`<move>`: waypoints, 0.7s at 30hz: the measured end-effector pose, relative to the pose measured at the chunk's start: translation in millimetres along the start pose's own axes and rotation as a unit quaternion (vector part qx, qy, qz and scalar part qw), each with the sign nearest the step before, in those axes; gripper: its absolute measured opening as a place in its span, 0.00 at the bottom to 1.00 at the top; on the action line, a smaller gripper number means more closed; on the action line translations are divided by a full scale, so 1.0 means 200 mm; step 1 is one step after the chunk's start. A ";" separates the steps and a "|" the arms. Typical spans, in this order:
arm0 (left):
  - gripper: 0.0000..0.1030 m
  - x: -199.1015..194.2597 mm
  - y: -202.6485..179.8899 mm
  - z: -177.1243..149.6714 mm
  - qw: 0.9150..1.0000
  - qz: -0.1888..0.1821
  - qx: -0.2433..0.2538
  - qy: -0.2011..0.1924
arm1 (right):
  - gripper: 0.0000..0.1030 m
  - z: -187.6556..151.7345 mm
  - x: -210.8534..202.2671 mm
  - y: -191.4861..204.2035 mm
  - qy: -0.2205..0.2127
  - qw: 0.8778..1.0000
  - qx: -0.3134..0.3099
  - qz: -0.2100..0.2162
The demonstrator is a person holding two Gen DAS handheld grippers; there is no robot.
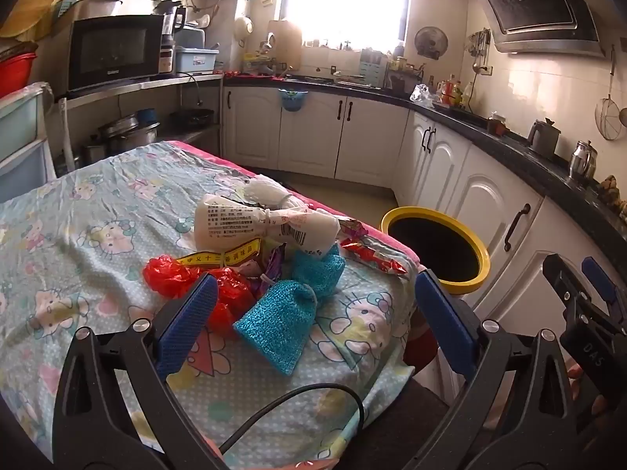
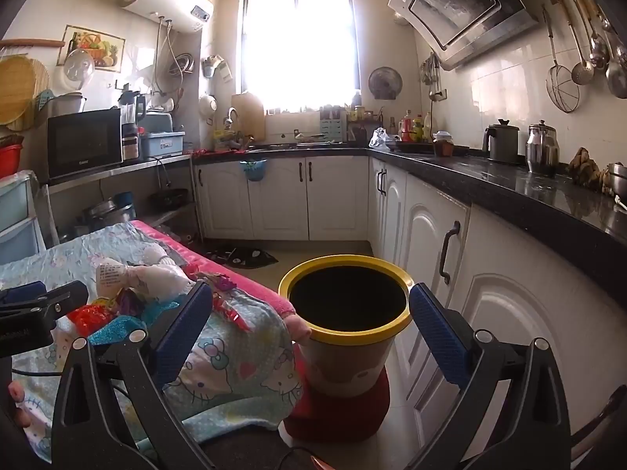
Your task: Collect trash
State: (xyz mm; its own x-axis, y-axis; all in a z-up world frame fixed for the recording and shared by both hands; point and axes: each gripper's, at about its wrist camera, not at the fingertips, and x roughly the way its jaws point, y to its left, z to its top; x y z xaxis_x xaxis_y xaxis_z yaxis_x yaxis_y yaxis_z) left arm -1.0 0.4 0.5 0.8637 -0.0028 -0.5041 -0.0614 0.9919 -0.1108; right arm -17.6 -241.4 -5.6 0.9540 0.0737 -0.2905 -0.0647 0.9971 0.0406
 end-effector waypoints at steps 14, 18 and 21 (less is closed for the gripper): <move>0.90 -0.01 -0.02 0.02 1.000 0.004 0.001 0.001 | 0.94 -0.01 -0.01 0.03 0.002 1.000 -0.013 -0.002; 0.90 -0.01 -0.01 0.01 1.000 0.004 0.001 -0.001 | 0.94 0.00 -0.01 0.03 0.002 1.000 -0.014 -0.001; 0.90 -0.01 -0.02 0.02 1.000 0.004 0.001 -0.002 | 0.94 0.00 0.00 0.04 0.002 1.000 -0.017 0.001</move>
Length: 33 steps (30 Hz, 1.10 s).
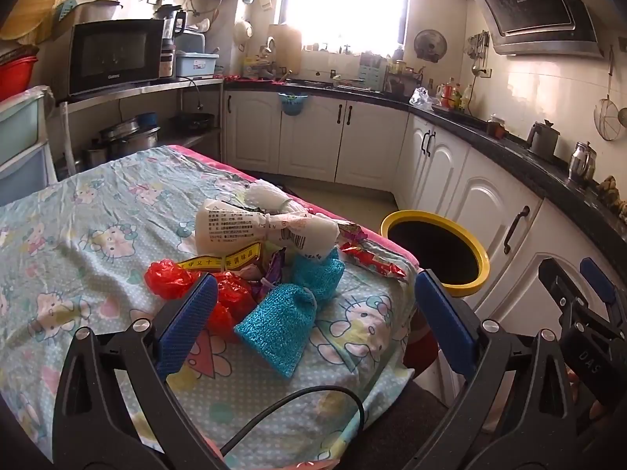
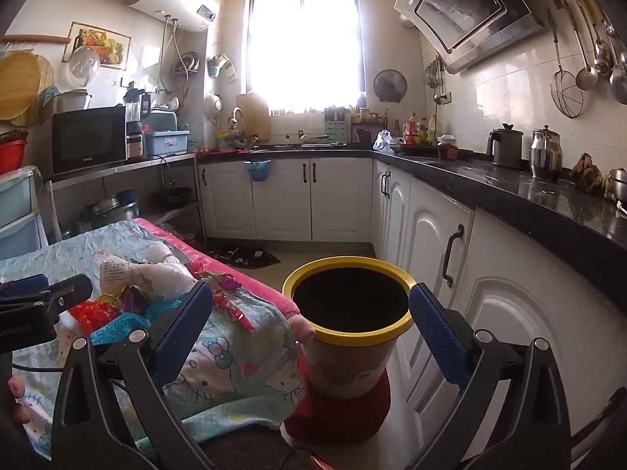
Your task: Collect trash
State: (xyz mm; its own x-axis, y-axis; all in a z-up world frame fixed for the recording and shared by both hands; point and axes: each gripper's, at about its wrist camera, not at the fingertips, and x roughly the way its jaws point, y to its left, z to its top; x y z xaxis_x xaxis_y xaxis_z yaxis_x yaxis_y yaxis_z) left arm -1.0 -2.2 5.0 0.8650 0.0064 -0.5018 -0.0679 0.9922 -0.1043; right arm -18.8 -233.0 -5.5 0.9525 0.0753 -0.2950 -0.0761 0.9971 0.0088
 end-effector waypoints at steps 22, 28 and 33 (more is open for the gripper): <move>0.90 -0.02 -0.02 0.02 1.000 0.000 0.002 -0.004 | 0.94 0.00 0.00 0.01 0.001 1.000 0.000 0.001; 0.90 -0.02 -0.01 0.01 1.000 0.000 0.002 -0.004 | 0.94 0.00 0.00 0.01 0.001 1.000 0.000 0.001; 0.90 -0.02 -0.02 0.03 1.000 0.000 0.003 -0.005 | 0.94 -0.01 0.00 0.01 0.001 1.000 -0.001 0.002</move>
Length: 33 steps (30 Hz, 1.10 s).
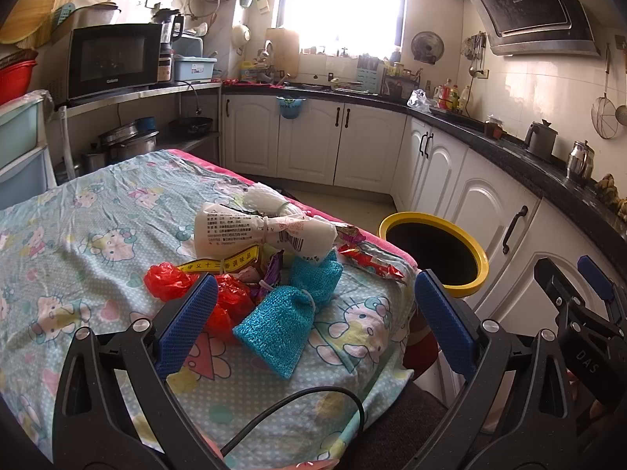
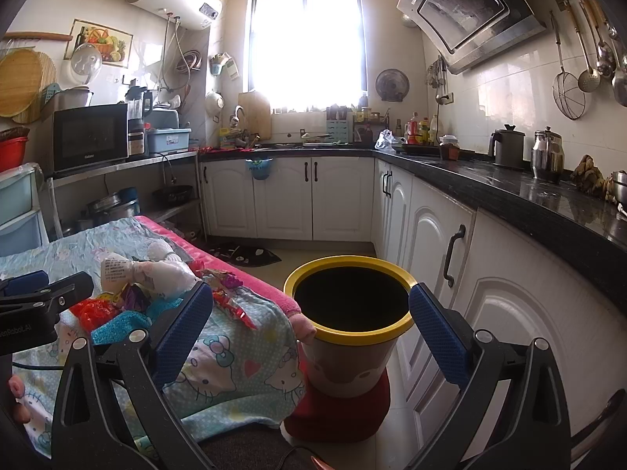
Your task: Collect trash
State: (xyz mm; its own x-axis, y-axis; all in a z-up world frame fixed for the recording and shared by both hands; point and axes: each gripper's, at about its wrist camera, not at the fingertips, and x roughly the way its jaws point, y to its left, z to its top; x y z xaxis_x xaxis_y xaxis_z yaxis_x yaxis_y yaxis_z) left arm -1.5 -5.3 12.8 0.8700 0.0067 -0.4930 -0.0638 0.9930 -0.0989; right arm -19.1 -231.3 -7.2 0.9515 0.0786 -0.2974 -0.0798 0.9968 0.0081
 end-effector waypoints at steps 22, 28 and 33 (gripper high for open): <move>0.90 -0.01 0.07 0.02 1.000 0.013 -0.017 -0.004 | 0.94 0.03 0.03 0.06 0.009 0.999 -0.024 0.032; 0.90 0.01 0.18 0.04 0.998 0.036 -0.044 -0.010 | 0.94 0.08 0.12 0.15 0.030 0.996 -0.037 0.073; 0.90 0.03 0.27 0.07 0.996 0.059 -0.067 -0.008 | 0.94 0.13 0.21 0.25 0.035 0.993 -0.053 0.098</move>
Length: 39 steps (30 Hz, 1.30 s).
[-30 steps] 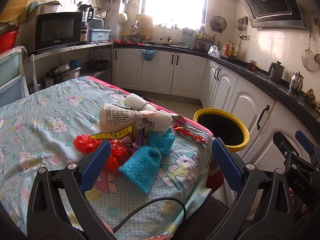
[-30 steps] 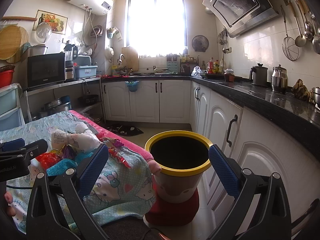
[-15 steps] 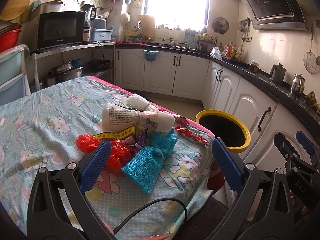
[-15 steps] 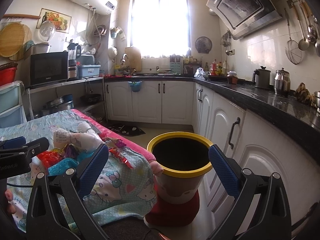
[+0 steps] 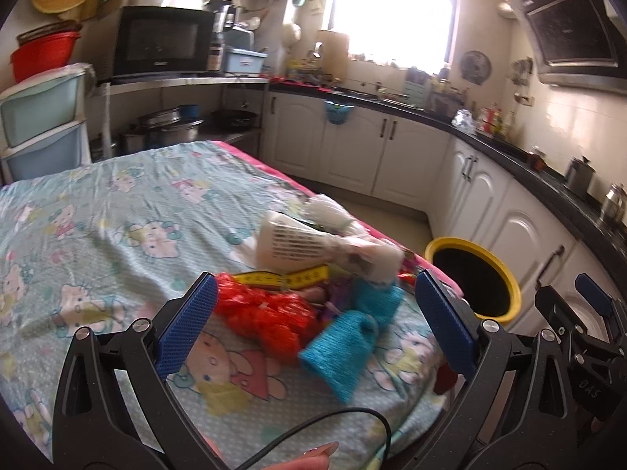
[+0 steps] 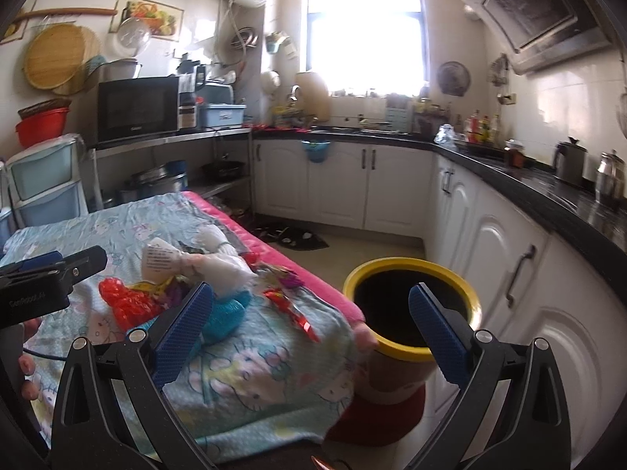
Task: Collect trash
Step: 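Grasp the red candy wrapper with the right tool while the left tool grasps the red plastic bag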
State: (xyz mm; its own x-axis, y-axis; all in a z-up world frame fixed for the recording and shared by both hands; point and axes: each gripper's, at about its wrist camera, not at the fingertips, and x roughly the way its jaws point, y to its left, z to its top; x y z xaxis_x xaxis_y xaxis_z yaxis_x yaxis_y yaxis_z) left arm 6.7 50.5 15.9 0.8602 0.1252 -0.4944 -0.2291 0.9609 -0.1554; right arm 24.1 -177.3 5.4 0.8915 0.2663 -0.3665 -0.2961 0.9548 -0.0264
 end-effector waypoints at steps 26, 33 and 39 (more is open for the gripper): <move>0.90 0.53 0.49 -0.07 0.950 0.031 -0.229 0.209 | 0.75 -0.09 0.94 -0.06 0.243 0.966 -0.017 0.083; 0.79 0.56 0.55 -0.15 0.931 0.019 -0.280 0.234 | 0.31 -0.14 1.02 -0.03 0.276 0.953 -0.040 0.120; 0.55 0.56 0.58 -0.16 0.922 -0.016 -0.308 0.236 | 0.16 -0.15 1.01 -0.01 0.278 0.948 -0.052 0.144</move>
State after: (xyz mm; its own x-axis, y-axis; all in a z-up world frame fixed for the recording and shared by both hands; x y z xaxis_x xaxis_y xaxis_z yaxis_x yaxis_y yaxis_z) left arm 62.4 168.6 -84.9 0.6110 -0.1613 -0.7751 -0.5469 0.6219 -0.5605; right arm 194.7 -129.1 -97.0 0.4586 0.3756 -0.8054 -0.5580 0.8271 0.0680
